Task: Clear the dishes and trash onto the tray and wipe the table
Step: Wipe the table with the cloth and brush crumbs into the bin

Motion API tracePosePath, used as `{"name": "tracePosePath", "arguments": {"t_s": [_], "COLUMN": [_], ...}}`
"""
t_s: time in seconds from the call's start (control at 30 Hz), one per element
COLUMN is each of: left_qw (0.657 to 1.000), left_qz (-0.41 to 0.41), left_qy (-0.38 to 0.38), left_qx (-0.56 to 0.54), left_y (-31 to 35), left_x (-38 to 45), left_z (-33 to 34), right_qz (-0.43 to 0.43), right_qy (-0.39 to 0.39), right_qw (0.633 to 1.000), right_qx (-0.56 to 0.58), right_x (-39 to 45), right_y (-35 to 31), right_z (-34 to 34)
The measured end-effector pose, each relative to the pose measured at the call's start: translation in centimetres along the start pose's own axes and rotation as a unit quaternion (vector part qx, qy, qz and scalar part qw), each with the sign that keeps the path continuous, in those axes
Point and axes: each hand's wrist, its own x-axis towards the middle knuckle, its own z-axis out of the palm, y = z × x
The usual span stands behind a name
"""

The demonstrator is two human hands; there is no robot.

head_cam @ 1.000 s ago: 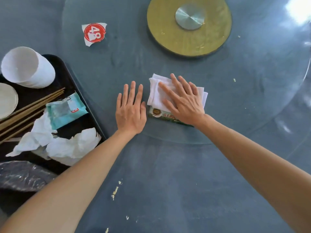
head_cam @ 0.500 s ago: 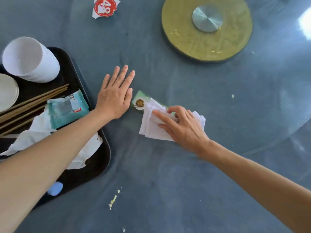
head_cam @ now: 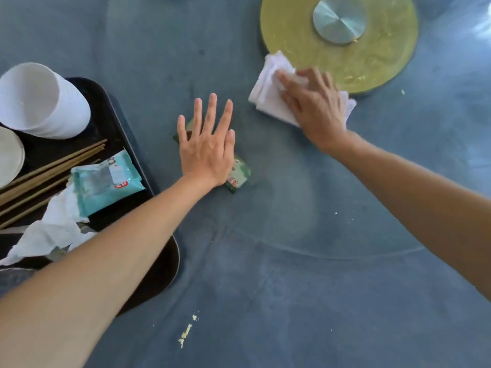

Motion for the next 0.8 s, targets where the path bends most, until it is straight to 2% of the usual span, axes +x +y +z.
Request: {"name": "tracePosePath", "arguments": {"t_s": [0.13,0.2,0.27,0.33,0.4,0.47,0.53,0.6,0.67,0.7,0.8], "left_qw": [1.000,0.999,0.999,0.999,0.998,0.996,0.997,0.998,0.998,0.998,0.996], "left_qz": [0.031,0.040,0.041,0.041,0.059,0.052,0.030,0.020,0.028,0.035,0.055], "left_qy": [0.002,-0.001,-0.009,-0.010,-0.017,-0.015,0.015,0.036,0.036,0.036,0.033], "left_qx": [0.000,-0.006,-0.005,-0.015,-0.036,-0.064,-0.065,-0.049,-0.048,-0.049,-0.057], "left_y": [-2.2,-3.2,-3.8,-3.1,-0.8,1.5,2.6,2.3,1.4,1.0,-0.2], "left_x": [1.7,2.9,3.8,4.0,3.1,1.8,1.0,1.4,2.2,2.5,3.5], "left_z": [-0.5,-1.2,-1.9,-2.4,-2.1,-1.2,-0.5,-0.1,-0.1,0.0,-0.1], "right_qz": [-0.157,-0.264,-0.328,-0.294,-0.185,-0.071,0.020,0.090,0.094,0.064,-0.090], "right_qy": [-0.024,-0.052,-0.074,-0.044,0.030,0.074,0.032,-0.007,-0.019,-0.030,-0.068], "right_qw": [0.985,0.959,0.937,0.948,0.975,0.993,0.999,0.996,0.995,0.997,0.993], "right_qx": [0.063,0.087,0.094,0.117,0.120,0.061,0.013,0.012,0.015,0.022,0.015], "right_x": [-11.5,-15.6,-16.1,-12.2,-5.0,2.7,7.0,7.8,6.4,4.9,-3.4], "right_y": [-4.7,-6.2,-6.4,-5.3,-2.9,0.5,3.8,5.6,4.0,2.6,-2.0], "right_z": [0.0,-0.5,-1.8,-3.3,-4.1,-4.6,-4.4,-3.0,-2.2,-2.0,-1.1]}}
